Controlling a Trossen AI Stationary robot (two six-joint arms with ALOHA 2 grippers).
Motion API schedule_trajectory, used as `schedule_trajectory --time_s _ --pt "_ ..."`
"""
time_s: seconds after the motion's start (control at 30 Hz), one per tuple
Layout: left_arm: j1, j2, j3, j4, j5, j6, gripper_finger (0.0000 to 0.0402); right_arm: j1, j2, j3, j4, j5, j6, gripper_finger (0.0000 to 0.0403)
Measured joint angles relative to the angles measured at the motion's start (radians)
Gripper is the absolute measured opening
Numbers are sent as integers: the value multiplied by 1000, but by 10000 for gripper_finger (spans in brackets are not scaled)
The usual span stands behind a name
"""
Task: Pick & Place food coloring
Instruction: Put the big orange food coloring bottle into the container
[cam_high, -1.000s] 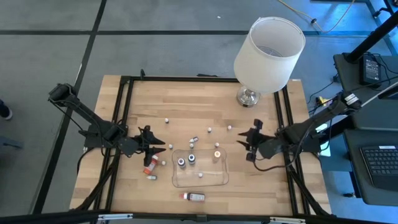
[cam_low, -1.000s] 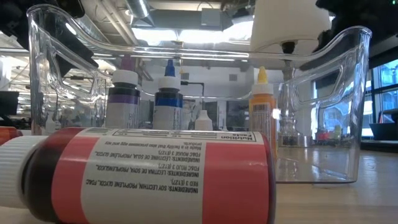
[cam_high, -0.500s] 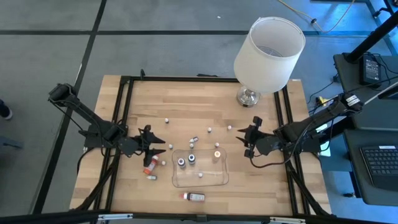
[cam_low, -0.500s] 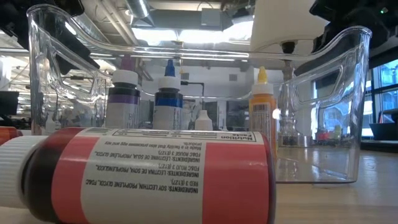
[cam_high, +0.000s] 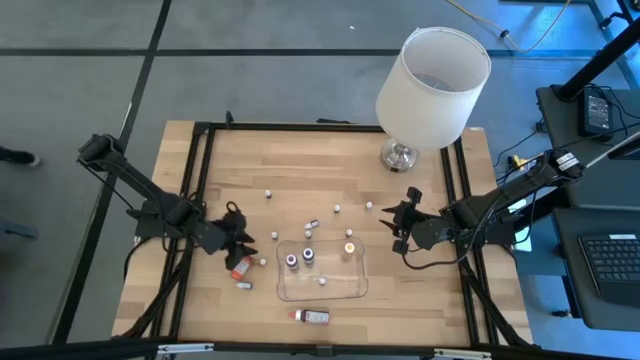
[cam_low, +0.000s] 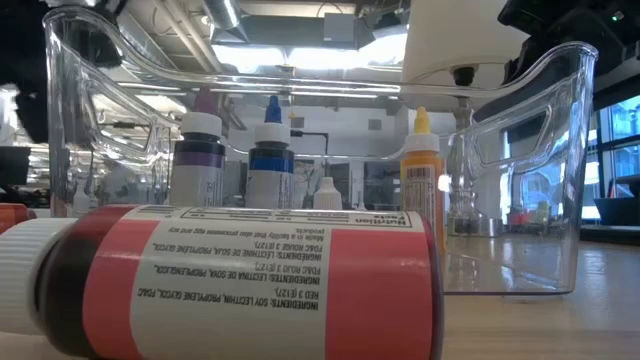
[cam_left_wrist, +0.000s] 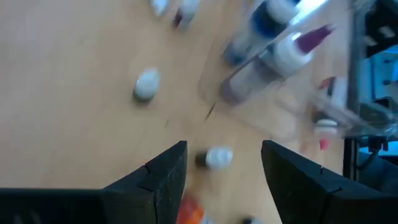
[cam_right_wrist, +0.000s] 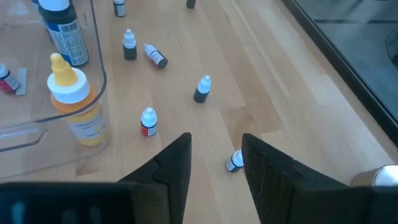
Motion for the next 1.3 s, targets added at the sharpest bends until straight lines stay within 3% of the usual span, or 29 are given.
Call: schedule_trajectory --time_s 0.2,0.8,1.1,1.3 --pt "0 13 62 -138 39 -88 192 0 0 0 2 0 1 145" --pt "39 135 82 -173 29 -87 191 0 0 0 2 0 -1 145" --pt "39 135 82 -166 -32 54 194 0 0 0 2 0 -2 145" --pt "39 135 82 -165 -31 61 225 0 0 0 2 0 -2 145"
